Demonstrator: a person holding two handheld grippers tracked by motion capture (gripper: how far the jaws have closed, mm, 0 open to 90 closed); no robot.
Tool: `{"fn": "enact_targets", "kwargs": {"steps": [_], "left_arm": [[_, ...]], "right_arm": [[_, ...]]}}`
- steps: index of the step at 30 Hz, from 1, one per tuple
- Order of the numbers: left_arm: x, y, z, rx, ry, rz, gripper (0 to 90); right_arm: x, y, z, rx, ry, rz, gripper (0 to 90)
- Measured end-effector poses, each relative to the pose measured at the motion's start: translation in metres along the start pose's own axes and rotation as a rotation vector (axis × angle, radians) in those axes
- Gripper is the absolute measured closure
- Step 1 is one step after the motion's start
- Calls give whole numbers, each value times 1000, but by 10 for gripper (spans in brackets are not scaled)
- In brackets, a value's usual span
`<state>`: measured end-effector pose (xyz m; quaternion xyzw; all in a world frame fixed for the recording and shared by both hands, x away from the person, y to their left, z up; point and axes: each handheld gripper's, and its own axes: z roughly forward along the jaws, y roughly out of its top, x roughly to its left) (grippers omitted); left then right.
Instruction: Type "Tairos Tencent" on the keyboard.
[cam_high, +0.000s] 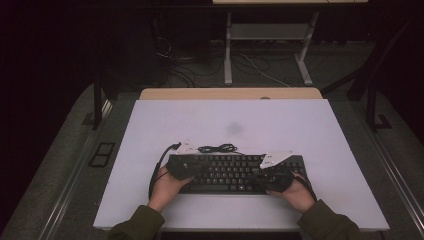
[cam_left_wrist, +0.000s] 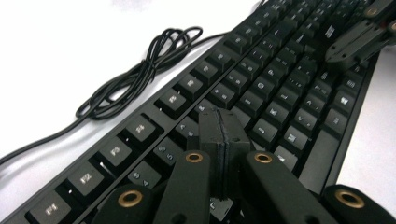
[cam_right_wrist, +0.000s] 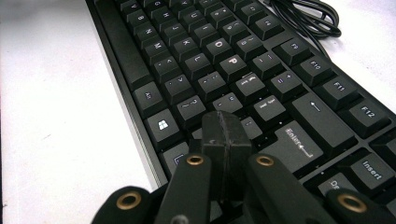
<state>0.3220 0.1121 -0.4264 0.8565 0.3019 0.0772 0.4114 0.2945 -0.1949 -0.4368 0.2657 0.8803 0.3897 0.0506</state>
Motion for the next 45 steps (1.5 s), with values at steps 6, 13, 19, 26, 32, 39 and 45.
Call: {"fn": "enact_targets", "kwargs": {"steps": [6, 13, 19, 26, 32, 39, 45], "left_arm": [[0, -1, 2, 29, 9, 15, 891], [1, -1, 4, 40, 23, 14, 891], [1, -2, 4, 41, 18, 11, 891], [0, -2, 6, 53, 14, 13, 891], [-1, -1, 6, 58, 13, 20, 892], [1, 0, 1, 38, 7, 18, 891], [2, 0, -5, 7, 0, 3, 890]], "right_arm": [[0, 0, 0, 1, -1, 0, 894], [0, 0, 0, 0, 0, 0, 894], [0, 0, 0, 2, -1, 1, 894], [0, 0, 0, 1, -3, 0, 894], [0, 0, 0, 2, -2, 1, 894], [0, 0, 0, 1, -1, 1, 894], [0, 0, 0, 0, 0, -1, 894]]}}
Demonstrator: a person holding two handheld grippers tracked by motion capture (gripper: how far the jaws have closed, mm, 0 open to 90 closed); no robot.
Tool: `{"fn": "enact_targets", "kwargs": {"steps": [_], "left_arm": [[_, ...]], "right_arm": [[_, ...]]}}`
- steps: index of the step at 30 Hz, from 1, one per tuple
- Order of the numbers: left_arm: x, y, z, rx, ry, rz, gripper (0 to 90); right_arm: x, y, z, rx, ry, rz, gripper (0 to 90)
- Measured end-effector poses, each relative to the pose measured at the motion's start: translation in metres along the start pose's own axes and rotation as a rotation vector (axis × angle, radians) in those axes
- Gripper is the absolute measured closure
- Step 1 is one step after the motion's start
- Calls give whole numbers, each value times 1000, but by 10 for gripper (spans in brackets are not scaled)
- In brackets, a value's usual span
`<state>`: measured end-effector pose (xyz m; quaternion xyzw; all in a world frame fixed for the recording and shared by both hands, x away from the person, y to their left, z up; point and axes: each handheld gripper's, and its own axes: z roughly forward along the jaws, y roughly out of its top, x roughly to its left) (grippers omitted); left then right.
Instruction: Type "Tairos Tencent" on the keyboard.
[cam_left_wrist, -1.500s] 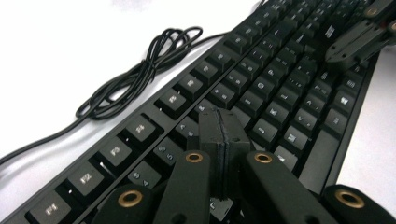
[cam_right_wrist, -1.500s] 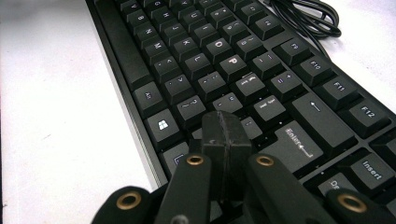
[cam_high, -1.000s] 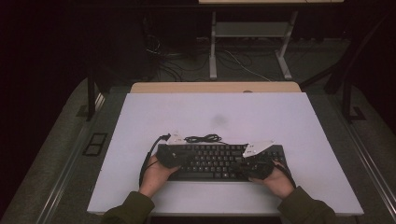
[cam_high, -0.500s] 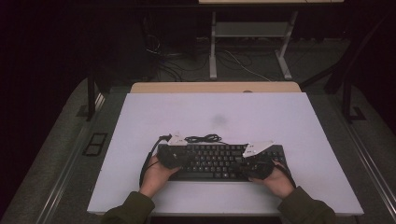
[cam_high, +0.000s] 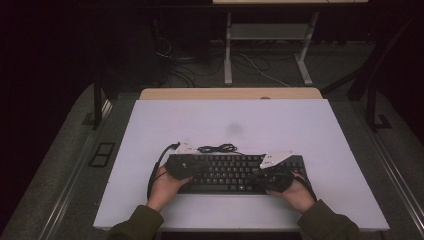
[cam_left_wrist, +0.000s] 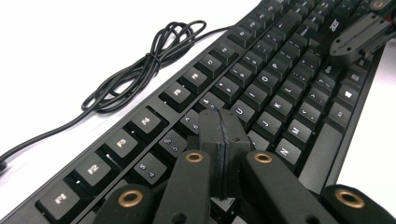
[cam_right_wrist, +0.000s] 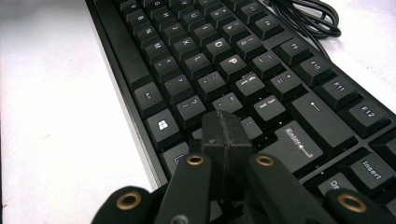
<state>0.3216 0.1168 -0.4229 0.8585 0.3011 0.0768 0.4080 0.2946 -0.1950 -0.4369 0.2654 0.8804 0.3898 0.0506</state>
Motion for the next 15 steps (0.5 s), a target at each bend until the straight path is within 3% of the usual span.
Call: {"fn": "enact_targets", "kwargs": {"steps": [1, 7, 10, 15], "left_arm": [[0, -1, -2, -18, 1, -16, 889], [3, -4, -9, -31, 1, -22, 820], [4, -6, -13, -40, 2, -27, 708], [4, -8, -18, -48, 3, -31, 602]], "right_arm": [[0, 0, 0, 0, 0, 0, 893], [0, 0, 0, 0, 1, 1, 894], [0, 0, 0, 0, 1, 2, 894], [0, 0, 0, -1, 1, 3, 893]]}}
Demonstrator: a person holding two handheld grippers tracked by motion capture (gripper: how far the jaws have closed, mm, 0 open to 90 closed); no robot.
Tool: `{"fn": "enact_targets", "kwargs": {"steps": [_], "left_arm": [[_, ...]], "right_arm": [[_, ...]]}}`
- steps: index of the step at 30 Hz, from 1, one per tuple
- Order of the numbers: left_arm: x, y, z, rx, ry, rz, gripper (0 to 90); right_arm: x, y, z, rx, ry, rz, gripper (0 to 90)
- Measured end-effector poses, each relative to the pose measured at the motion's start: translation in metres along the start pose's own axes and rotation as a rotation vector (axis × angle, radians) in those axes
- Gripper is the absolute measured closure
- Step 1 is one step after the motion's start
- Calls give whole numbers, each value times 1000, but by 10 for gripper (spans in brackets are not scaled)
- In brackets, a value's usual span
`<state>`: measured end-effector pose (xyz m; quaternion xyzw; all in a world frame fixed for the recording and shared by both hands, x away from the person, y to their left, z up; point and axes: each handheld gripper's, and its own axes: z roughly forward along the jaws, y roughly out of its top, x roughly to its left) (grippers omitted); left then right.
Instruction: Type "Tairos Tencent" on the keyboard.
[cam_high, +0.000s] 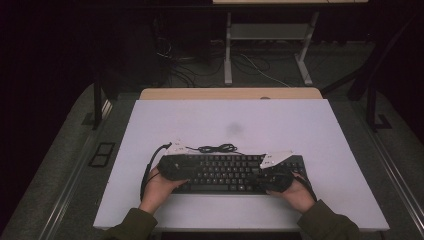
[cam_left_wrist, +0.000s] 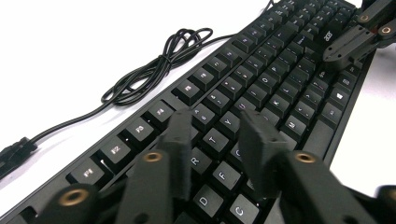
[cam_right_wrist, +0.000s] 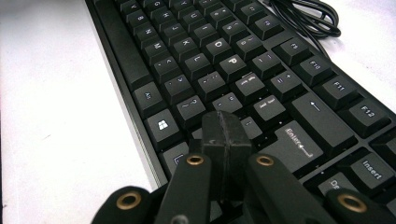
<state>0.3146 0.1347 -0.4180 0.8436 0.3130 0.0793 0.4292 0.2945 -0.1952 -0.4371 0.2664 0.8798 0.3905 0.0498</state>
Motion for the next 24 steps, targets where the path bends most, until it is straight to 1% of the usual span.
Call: {"fn": "enact_targets", "kwargs": {"steps": [1, 2, 3, 5, 6, 8, 9, 12, 13, 17, 18, 20, 21, 22, 23, 24], "left_arm": [[0, -1, -1, -4, -2, -2, 547], [0, -1, -2, -3, -4, 5, 547], [0, -2, -4, -8, 2, 7, 470], [0, -4, -6, -17, 3, 8, 423], [0, -5, -7, -16, 5, 15, 401], [0, -7, -10, -19, 5, 10, 389], [1, -8, -11, -16, 5, 15, 371], [1, -9, -13, -18, 9, 11, 361], [1, -10, -13, -20, 8, 10, 354], [0, -11, -15, -26, 7, 11, 339], [0, -11, -16, -28, 7, 9, 339], [0, -12, -17, -35, 6, 13, 331], [0, -12, -18, -40, 7, 10, 322], [0, -13, -19, -42, 7, 11, 322], [0, -13, -19, -49, 7, 4, 313], [0, -13, -20, -52, 7, 2, 313]], "right_arm": [[0, 0, 0, -1, 1, 0, 893], [0, 0, 0, -1, 1, 0, 893], [0, 0, 0, -1, 3, 0, 893], [0, 0, 0, -2, 4, 3, 893], [-1, 0, 0, -3, 5, 3, 891], [-1, 0, 0, -4, 8, 4, 882], [-1, 0, 0, -6, 14, 11, 857], [0, 0, -1, -18, 19, 6, 840], [0, 2, -3, -31, 29, 14, 827], [1, 3, -7, -49, 27, 10, 776], [1, 3, -7, -49, 27, 10, 776], [1, 4, -9, -68, 29, 19, 738], [0, 4, -11, -81, 22, 22, 690], [0, 4, -11, -81, 22, 22, 690], [-1, 3, -13, -95, 20, 22, 618], [-1, 3, -13, -95, 20, 22, 618]]}}
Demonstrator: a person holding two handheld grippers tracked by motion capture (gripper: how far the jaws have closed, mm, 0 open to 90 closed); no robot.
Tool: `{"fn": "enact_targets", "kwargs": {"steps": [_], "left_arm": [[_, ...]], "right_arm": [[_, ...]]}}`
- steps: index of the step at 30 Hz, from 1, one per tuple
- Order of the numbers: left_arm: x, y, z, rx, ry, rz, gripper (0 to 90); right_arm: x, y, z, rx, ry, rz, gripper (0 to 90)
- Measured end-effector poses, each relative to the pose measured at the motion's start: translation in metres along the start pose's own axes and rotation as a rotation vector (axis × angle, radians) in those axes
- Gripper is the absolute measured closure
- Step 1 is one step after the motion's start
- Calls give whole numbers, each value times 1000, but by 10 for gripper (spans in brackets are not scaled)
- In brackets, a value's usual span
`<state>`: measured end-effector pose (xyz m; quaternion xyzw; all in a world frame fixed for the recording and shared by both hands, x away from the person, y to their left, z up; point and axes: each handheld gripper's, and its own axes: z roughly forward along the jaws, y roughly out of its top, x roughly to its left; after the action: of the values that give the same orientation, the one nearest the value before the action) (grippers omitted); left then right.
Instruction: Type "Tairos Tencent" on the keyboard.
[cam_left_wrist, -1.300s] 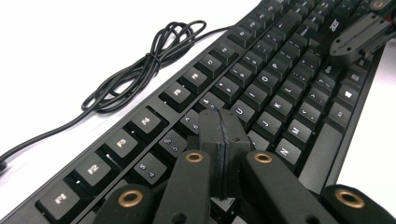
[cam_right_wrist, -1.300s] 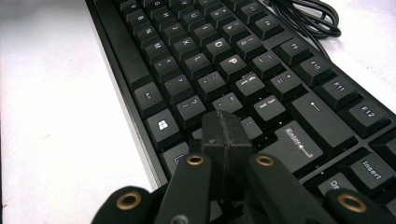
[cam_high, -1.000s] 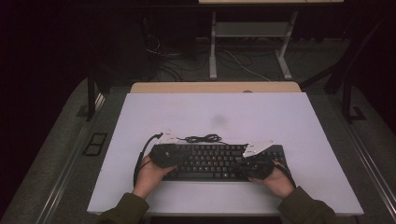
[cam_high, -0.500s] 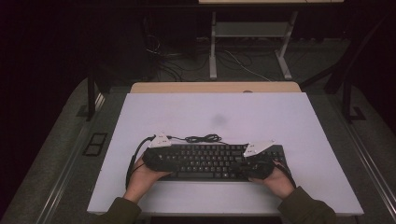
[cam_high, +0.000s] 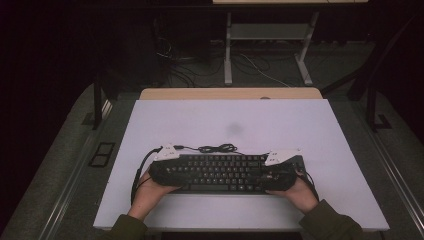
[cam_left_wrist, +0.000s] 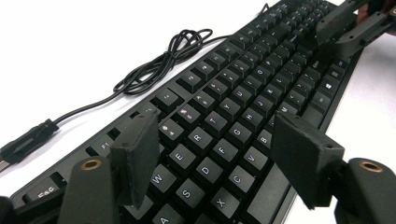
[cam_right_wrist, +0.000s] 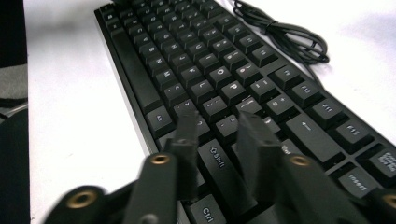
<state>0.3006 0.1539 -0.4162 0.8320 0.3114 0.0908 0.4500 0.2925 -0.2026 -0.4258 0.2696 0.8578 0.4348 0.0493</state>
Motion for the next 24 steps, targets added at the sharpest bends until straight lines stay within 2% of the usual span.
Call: {"fn": "enact_targets", "kwargs": {"steps": [1, 2, 8, 12, 24], "left_arm": [[0, 0, 0, -2, 0, 0, 302], [0, -1, -1, -2, -1, 3, 302], [-2, -3, -2, -6, -1, 7, 284], [-3, -5, -5, -18, -6, 4, 282], [-3, -14, -14, -27, 5, -8, 288]], "right_arm": [[-1, -1, -2, -8, -10, -1, 539], [-1, -1, -2, -8, -10, -1, 539], [-2, -3, -5, -57, -21, 7, 342], [-2, -3, -7, -75, -26, 2, 309], [-2, -4, -8, -92, -27, 9, 301]]}}
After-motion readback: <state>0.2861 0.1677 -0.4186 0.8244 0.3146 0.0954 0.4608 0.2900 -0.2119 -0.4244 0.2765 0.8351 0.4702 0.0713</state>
